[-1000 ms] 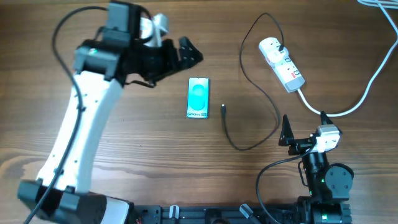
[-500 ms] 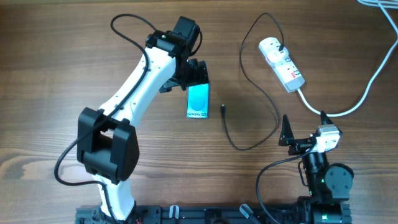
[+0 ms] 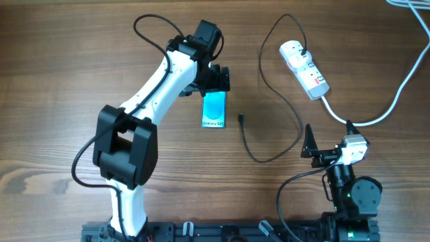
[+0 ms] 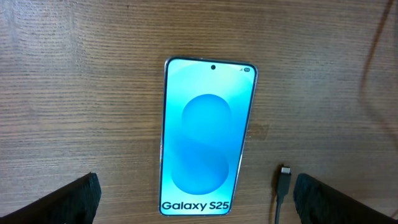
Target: Plug charger to phone and switch on socket
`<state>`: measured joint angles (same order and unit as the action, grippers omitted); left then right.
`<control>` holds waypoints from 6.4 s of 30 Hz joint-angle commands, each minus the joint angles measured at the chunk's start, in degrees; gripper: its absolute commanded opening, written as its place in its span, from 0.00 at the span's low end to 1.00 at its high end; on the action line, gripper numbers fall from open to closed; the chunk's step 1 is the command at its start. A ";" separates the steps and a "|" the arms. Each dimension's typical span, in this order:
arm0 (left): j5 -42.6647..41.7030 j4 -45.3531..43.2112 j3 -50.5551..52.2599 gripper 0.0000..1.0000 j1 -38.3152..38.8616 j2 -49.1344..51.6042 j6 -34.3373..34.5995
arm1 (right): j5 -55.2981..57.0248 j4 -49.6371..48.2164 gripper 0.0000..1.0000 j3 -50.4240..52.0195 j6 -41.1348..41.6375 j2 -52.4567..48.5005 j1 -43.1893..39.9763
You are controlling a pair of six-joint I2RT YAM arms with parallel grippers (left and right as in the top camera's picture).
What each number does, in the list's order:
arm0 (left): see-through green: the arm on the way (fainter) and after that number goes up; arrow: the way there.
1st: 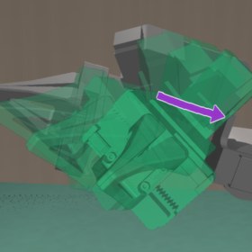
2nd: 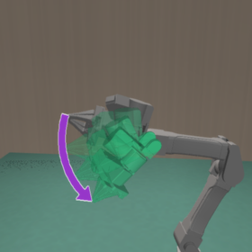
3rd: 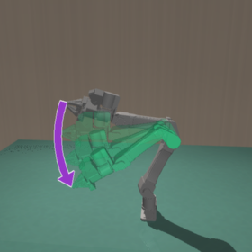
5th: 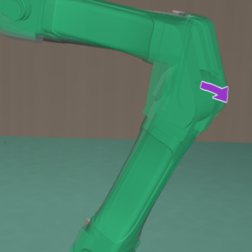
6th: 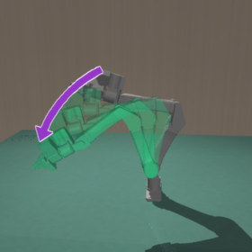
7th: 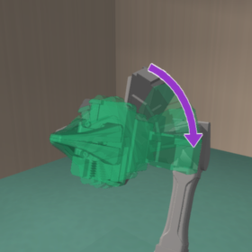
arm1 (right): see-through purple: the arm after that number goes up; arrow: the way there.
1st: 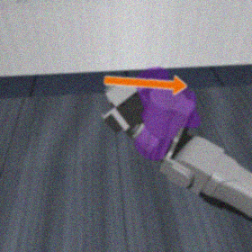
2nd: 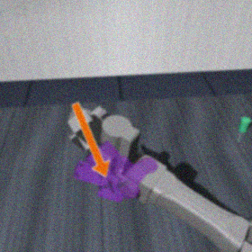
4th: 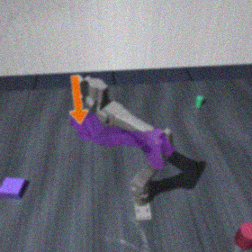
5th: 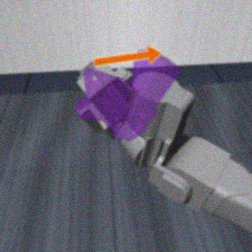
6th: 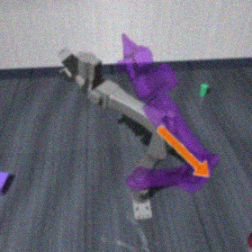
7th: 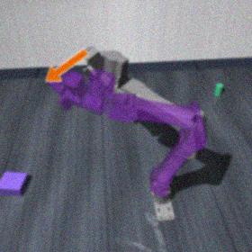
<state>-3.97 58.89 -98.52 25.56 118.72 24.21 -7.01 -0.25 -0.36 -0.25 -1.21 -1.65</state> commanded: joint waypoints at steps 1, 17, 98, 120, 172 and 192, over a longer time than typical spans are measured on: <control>-0.44 0.22 0.04 1.00 1.31 0.57 -1.36 | 0.61 -0.17 1.00 0.07 0.39 0.42 0.24; 4.07 -0.04 0.07 1.00 2.56 3.15 -4.31 | 0.61 -0.17 1.00 0.07 0.39 0.42 0.24; 4.63 -0.59 0.07 1.00 3.87 12.24 4.57 | 0.61 -0.17 1.00 0.07 0.39 0.42 0.24; 4.66 -1.01 0.07 1.00 3.78 12.26 -0.24 | 0.61 -0.17 1.00 0.07 0.39 0.42 0.24; 4.63 -1.05 0.07 1.00 3.78 12.33 -1.29 | 0.61 -0.17 1.00 0.07 0.42 0.42 0.24; 4.63 -1.05 0.07 0.88 3.78 12.33 -1.27 | 0.61 -0.17 1.00 0.07 0.39 0.42 0.24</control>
<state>0.54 58.02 -98.59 29.85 129.29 23.59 -7.01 -0.25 -0.36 -0.25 -1.21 -1.65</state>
